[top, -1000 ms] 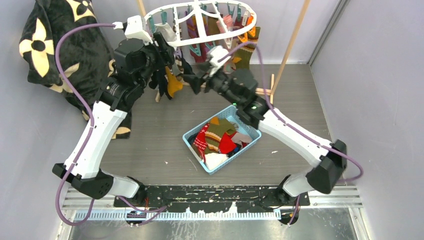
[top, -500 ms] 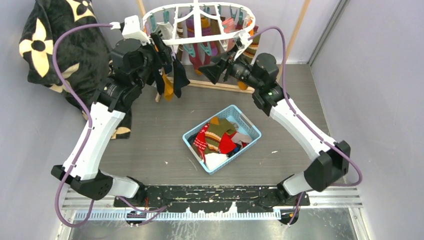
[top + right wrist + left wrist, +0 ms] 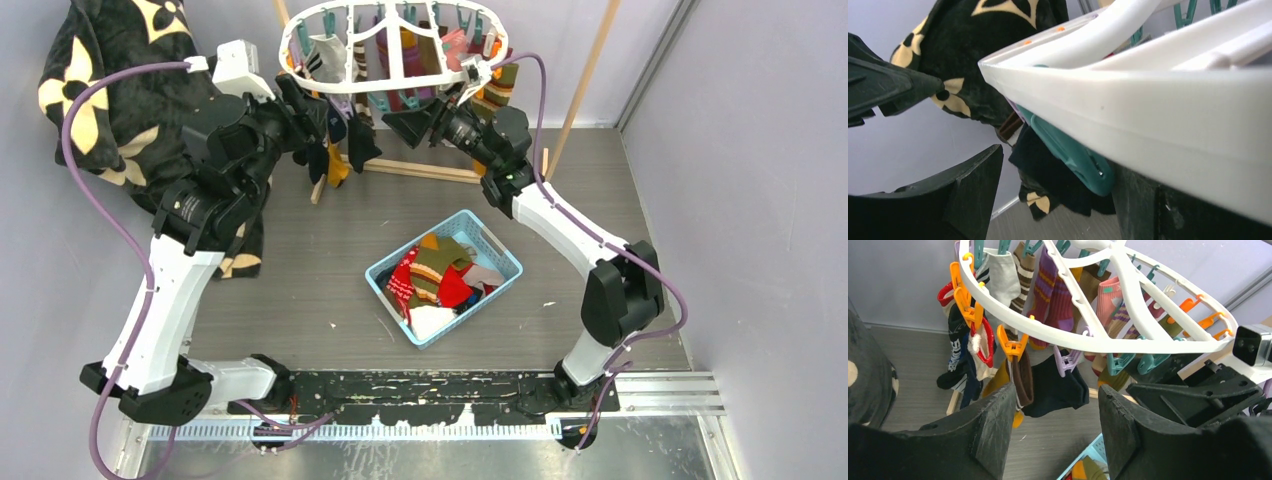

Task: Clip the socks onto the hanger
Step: Open the clamp at the hanger.

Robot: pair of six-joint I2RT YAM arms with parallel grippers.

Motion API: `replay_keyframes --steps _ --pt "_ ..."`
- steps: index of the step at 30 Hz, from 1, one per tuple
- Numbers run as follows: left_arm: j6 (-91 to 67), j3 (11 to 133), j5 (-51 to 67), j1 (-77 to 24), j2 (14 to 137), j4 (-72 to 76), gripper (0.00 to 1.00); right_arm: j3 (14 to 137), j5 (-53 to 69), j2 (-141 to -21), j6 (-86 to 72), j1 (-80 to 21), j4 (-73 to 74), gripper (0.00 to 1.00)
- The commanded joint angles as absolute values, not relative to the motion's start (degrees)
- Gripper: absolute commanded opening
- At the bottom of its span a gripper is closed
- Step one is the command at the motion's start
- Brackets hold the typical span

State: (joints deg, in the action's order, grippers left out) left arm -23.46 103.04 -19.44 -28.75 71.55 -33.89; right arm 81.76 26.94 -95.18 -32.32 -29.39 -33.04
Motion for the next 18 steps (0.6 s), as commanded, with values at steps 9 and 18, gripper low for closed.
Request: replay_keyframes --steps 9,18 --pt "-22.41 102.73 -18.33 -28.4 69.85 -33.24 0.62 81.14 13.67 -94.91 -25.38 -34.07 -45.1 0.79" --pt "-21.99 102.78 -18.37 -28.47 69.42 -32.86 0.62 80.49 11.27 -95.54 -23.92 -35.68 -48.57 0.65"
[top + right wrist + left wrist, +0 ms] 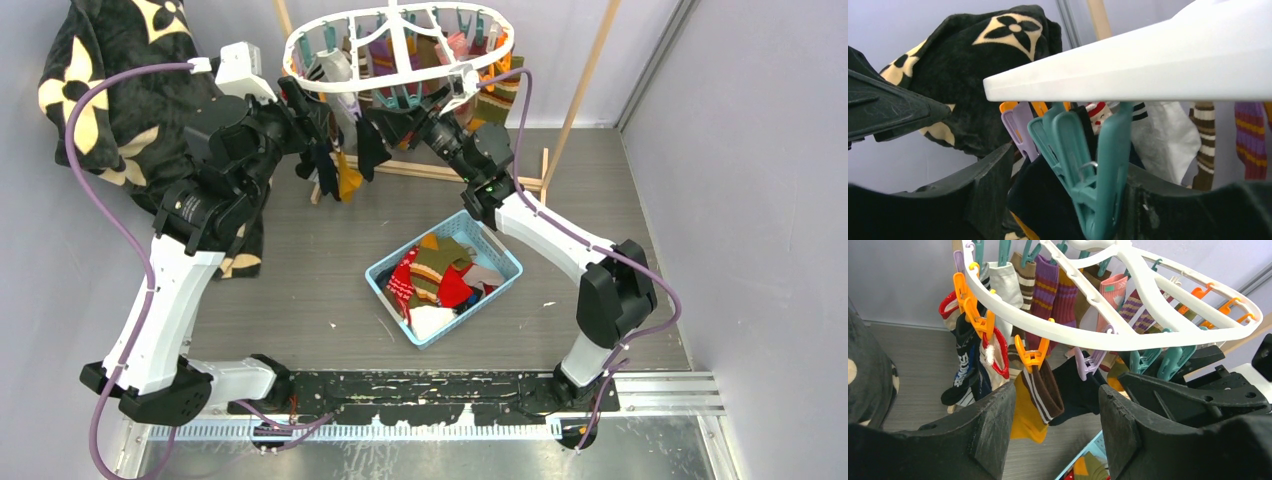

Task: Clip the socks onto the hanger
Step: Open the clamp at the hanger.

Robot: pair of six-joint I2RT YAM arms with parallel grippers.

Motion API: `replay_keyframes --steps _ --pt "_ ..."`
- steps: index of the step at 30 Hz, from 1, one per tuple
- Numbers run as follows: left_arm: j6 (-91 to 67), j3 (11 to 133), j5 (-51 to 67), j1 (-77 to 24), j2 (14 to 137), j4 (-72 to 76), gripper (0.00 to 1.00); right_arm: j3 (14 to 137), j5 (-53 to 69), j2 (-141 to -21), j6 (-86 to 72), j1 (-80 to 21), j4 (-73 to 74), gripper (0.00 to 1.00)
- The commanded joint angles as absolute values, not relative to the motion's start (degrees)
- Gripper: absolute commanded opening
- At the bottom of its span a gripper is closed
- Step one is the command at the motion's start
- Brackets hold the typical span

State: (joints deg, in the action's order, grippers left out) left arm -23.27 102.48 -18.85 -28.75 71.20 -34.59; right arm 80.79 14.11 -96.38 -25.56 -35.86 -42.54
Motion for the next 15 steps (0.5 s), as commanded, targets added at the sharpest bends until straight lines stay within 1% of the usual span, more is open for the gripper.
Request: replay_keyframes --steps 1,10,12,15 --pt "-21.92 102.66 -18.37 -28.49 69.31 -32.87 0.62 80.12 11.25 -95.32 -24.09 -35.68 -48.98 0.62" --pt "-22.04 102.63 -18.37 -28.48 69.34 -32.5 0.62 76.02 9.88 -92.63 -26.69 -35.99 -53.23 0.31" --pt "-22.1 102.89 -18.21 -28.41 69.41 -32.67 0.62 75.73 9.23 -92.55 -26.76 -36.35 -53.96 0.26" --pt "-22.22 103.07 -18.03 -28.48 69.39 -32.86 0.62 75.67 8.62 -92.59 -27.08 -36.63 -54.93 0.21"
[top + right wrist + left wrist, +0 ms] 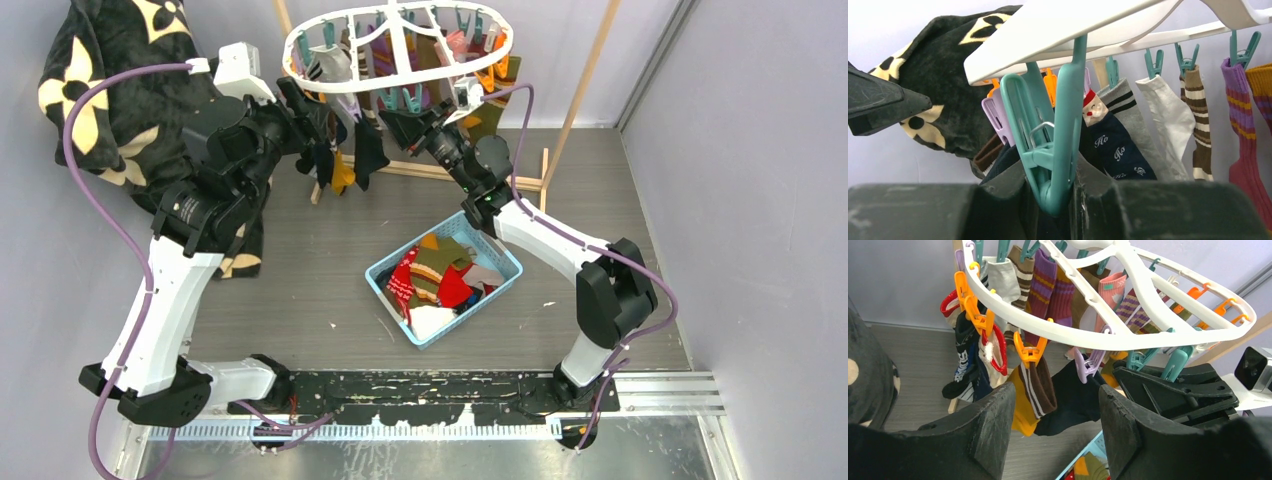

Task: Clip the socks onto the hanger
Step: Open the clamp at the hanger.

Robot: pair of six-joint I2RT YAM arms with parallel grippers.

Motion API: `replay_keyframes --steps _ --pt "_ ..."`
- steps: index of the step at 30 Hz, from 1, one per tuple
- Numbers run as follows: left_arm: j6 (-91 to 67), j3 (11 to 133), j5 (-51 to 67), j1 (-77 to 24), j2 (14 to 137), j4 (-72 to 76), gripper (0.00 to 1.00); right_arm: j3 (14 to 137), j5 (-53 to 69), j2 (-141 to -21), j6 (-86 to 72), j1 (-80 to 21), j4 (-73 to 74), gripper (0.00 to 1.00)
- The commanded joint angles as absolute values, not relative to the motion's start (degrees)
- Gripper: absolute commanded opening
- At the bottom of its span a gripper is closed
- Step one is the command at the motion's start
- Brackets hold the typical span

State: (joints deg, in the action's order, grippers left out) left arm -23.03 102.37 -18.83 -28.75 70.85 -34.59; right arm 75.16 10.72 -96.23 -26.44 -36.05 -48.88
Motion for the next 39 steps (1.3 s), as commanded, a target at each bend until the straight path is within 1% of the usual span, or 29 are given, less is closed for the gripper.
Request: replay_keyframes --steps 1,4,7,10,13,18,24,29,33,36,39 --pt "-22.23 103.09 -18.02 -28.42 69.3 -32.91 0.63 75.79 8.68 -92.69 -27.29 -36.64 -55.26 0.19" --pt "-22.28 103.18 -17.87 -28.46 69.29 -33.04 0.63 75.82 8.43 -92.74 -27.31 -37.18 -55.84 0.13" --pt "-22.7 103.25 -16.89 -28.43 69.37 -33.43 0.63 75.39 7.23 -92.89 -26.92 -38.06 -56.71 0.11" --pt "-23.92 103.79 -13.77 -28.54 69.86 -34.43 0.64 75.16 5.19 -93.1 -26.09 -39.86 -57.5 0.1" --pt "-25.12 106.3 -9.95 -29.99 71.59 -37.24 0.68 75.8 2.85 -93.61 -24.3 -41.99 -57.67 0.09" --pt "-25.14 110.84 -8.09 -33.78 75.05 -39.3 0.75 77.11 0.83 -94.38 -23.32 -43.69 -57.11 0.09" --pt "-26.32 115.44 -6.45 -34.2 79.68 -38.96 0.75 77.84 0.26 -94.64 -22.85 -44.16 -56.01 0.09" --pt "-26.96 114.79 -7.88 -34.21 81.08 -35.23 0.7 78.48 0.65 -94.88 -22.93 -44.42 -55.29 0.09" --pt "-27.05 114.25 -9.98 -34.19 81.41 -32.28 0.61 78.98 1.2 -95.12 -23.36 -44.47 -54.81 0.09" --pt "-27.54 115.2 -10.88 -34.14 82.27 -31.99 0.56 79.0 1.5 -95.11 -23.64 -44.58 -54.74 0.09" --pt "-27.58 115.39 -12.41 -34.14 82.7 -31.68 0.5 78.96 1.79 -95.05 -23.82 -44.63 -54.68 0.09"
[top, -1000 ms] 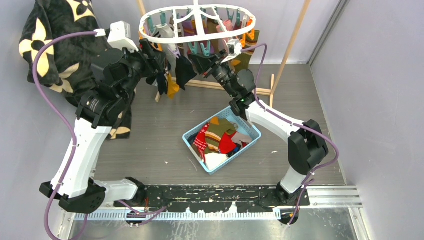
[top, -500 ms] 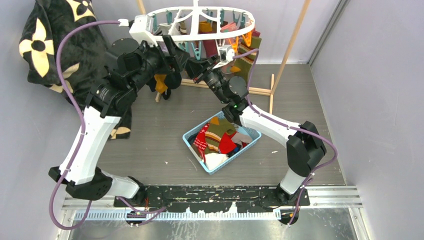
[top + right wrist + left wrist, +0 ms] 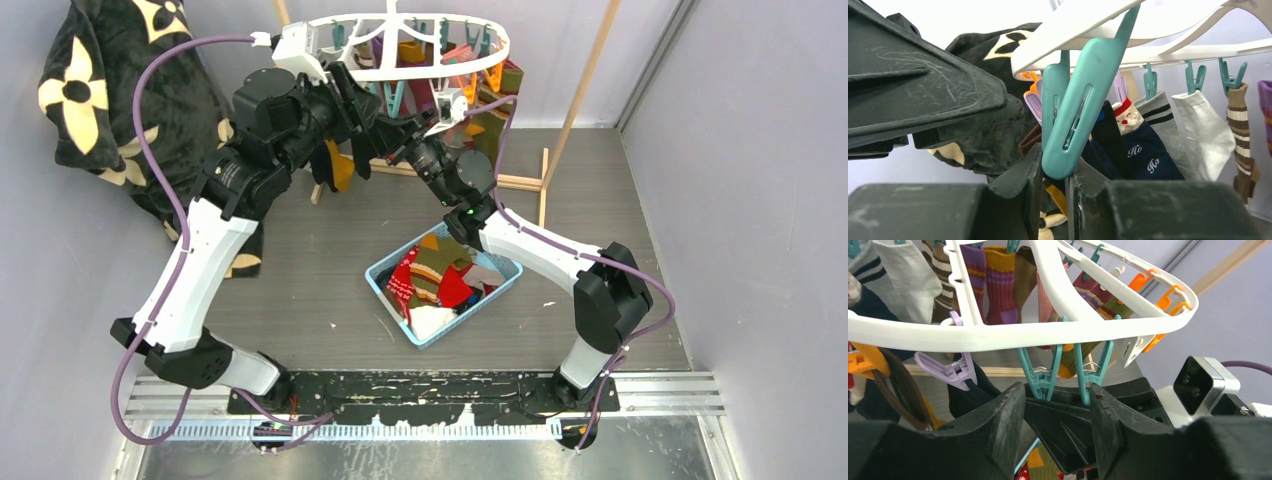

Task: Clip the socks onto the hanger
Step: Open the clamp at the hanger.

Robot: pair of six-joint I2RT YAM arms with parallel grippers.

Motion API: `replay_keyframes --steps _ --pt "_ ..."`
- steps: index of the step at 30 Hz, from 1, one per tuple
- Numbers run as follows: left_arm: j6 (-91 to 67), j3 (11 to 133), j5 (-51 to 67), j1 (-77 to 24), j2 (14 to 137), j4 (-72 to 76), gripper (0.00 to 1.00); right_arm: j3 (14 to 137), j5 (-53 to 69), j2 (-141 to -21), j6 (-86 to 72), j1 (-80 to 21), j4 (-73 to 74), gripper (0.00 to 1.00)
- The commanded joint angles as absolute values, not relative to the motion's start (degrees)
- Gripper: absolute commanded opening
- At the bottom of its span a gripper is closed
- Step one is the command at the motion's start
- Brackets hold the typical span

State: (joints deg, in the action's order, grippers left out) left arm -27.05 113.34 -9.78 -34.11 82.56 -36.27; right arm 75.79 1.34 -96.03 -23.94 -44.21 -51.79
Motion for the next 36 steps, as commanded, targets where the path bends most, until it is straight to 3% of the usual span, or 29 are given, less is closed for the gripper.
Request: replay_keyframes --steps 1,8,14,22,36 --pt "-27.58 115.14 -12.84 -34.13 82.63 -31.57 0.48 78.93 1.88 -94.98 -23.94 -44.65 -54.67 0.09" --pt "-27.81 113.75 -14.66 -34.13 82.97 -32.03 0.44 79.23 2.89 -94.67 -23.99 -44.74 -53.9 0.09" --pt "-28.3 116.46 -13.48 -34.12 85.16 -32.93 0.5 79.21 3.25 -94.83 -24.13 -44.8 -53.62 0.09" --pt "-27.27 116.94 -13.46 -33.91 86.27 -30.47 0.5 79.19 3.84 -94.66 -24.11 -44.91 -53.09 0.09" --pt "-25.71 114.84 -16.35 -33.78 85.89 -26.28 0.45 79.72 5.25 -95.13 -24.67 -44.99 -52.21 0.08"
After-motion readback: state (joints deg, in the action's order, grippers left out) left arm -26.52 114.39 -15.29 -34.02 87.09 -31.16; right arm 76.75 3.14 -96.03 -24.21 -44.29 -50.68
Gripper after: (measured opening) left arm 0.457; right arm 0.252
